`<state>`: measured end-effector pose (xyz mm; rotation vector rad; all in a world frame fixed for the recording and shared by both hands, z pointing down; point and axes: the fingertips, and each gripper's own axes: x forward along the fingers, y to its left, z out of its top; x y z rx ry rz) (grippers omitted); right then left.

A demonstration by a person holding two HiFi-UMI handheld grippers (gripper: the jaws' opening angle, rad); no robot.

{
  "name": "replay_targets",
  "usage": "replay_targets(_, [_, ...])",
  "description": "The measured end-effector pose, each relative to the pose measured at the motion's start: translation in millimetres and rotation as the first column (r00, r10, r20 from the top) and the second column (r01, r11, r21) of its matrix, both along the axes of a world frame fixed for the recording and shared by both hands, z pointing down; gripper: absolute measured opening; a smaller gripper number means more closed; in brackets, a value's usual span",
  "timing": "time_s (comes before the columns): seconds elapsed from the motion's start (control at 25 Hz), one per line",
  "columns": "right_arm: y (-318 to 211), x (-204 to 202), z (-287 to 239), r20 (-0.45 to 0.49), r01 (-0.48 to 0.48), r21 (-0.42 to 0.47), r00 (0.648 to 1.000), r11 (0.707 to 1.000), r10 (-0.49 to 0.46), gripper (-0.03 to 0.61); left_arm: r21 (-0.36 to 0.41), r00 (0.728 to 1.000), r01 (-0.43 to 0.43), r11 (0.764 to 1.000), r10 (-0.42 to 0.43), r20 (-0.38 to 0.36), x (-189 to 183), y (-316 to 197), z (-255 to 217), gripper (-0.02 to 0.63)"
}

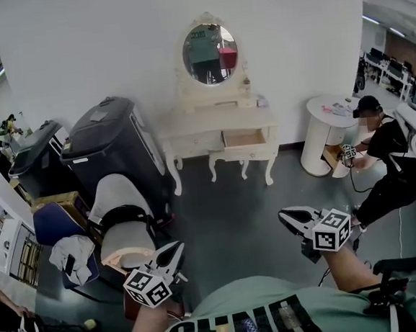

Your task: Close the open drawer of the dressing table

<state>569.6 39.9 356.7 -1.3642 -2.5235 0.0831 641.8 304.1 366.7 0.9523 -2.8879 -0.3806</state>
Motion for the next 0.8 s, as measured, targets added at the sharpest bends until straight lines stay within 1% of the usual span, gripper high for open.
replay_targets(0.2, [36.2, 2.4, -2.1, 0.004, -0.007, -0.001, 1.000, 1.000, 0.007, 0.011, -0.001, 1.000, -0.018, 1.000, 0.018, -0.013, 0.7, 32.4, 3.4, 0.009])
replay_targets(0.44, [68.0, 2.5, 7.9, -0.012, -0.018, 0.017, 1.000, 1.000, 0.018, 0.011, 0.016, 0.999, -0.048, 0.999, 0.048, -0.020, -9.0, 63.1, 9.2, 0.009])
replay_targets(0.6, [71.0, -6.3, 14.9, -0.024, -0.019, 0.034, 1.000, 0.999, 0.020, 0.011, 0.030, 0.998, -0.053, 0.998, 0.054, -0.030, -23.8, 68.1, 14.3, 0.009])
replay_targets(0.8, [55.7, -35.8, 21.3, -0.036, -0.008, 0.028, 0.999, 1.000, 0.009, 0.011, 0.034, 0.998, -0.039, 0.999, 0.040, -0.042, -47.3, 51.3, 19.1, 0.009])
